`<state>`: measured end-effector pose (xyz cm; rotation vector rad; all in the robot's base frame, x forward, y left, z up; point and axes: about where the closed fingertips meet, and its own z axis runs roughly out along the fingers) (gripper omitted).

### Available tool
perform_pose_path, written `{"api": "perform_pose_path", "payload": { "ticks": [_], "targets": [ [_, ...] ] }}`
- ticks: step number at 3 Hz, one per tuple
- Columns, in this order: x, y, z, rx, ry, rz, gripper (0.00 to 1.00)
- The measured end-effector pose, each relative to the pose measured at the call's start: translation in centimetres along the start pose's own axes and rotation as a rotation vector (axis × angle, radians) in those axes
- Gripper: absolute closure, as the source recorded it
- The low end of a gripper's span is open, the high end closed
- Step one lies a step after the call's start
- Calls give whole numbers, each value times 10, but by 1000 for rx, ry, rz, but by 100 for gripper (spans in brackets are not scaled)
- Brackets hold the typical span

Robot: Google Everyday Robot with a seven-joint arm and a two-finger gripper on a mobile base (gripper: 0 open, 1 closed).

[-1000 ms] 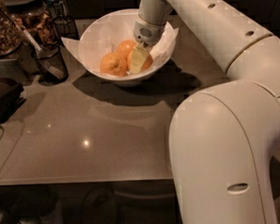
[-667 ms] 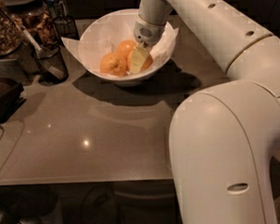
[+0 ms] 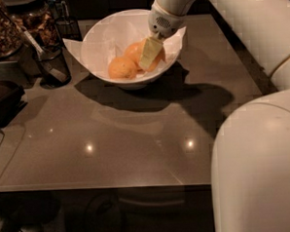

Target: Pick orange from white bowl

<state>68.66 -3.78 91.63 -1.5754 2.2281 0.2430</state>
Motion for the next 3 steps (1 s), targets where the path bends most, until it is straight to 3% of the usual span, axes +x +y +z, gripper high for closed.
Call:
{"api": "perform_pose_path", "payload": {
  "ticks": [1, 2, 3],
  "targets": [
    [-5, 10, -23, 23, -40, -30, 100],
    [-6, 10, -24, 24, -42, -32, 100],
    [-16, 34, -51, 27, -124, -98, 100]
  ]
}}
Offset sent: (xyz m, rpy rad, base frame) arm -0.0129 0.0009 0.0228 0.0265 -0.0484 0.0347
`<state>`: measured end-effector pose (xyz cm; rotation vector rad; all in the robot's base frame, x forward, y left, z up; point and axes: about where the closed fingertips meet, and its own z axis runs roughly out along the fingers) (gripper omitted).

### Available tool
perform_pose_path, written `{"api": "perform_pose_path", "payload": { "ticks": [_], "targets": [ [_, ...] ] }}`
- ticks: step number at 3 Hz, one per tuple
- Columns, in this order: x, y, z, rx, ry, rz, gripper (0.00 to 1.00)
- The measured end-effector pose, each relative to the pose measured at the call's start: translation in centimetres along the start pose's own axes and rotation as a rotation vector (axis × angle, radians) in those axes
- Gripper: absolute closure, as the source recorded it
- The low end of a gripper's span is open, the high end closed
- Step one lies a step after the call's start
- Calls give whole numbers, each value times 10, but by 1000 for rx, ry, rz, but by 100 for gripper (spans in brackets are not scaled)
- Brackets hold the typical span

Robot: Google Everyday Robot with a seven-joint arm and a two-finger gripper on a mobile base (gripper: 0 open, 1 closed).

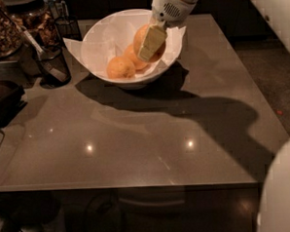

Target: Pick orange from white bowl

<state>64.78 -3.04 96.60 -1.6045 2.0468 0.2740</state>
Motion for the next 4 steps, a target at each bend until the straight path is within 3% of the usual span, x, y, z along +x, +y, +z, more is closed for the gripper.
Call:
{"api": "perform_pose_path", "payload": {
  "ticks": [1, 2, 3, 4],
  "targets": [
    [-4, 32, -30, -13, -126, -41, 100],
    [-6, 36, -29, -19, -122, -42, 100],
    [-12, 62, -38, -32, -135, -41, 100],
    [-18, 122, -61, -42, -138, -23, 100]
  ]
}}
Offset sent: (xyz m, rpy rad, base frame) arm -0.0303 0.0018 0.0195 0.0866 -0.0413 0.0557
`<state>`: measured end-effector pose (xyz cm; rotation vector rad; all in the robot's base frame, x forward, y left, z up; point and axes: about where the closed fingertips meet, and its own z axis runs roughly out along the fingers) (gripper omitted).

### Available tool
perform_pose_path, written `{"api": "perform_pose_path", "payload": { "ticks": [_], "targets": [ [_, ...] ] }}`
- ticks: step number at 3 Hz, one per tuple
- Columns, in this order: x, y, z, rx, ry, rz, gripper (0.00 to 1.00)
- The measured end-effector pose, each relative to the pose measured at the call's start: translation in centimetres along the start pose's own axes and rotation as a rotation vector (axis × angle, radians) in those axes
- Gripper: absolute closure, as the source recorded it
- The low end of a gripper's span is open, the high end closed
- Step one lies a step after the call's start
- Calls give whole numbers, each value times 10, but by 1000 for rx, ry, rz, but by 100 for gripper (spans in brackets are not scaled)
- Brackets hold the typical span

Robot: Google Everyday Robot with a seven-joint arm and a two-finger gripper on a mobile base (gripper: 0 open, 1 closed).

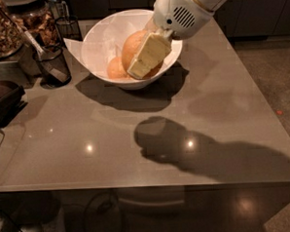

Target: Pick orange from white bowl

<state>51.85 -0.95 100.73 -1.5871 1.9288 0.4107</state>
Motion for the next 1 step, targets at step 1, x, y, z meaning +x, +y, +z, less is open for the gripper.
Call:
{"api": "perform_pose_path", "payload": {
  "ticks": [1],
  "targets": [
    [0, 0, 0, 0, 0, 0, 100]
  ]
}}
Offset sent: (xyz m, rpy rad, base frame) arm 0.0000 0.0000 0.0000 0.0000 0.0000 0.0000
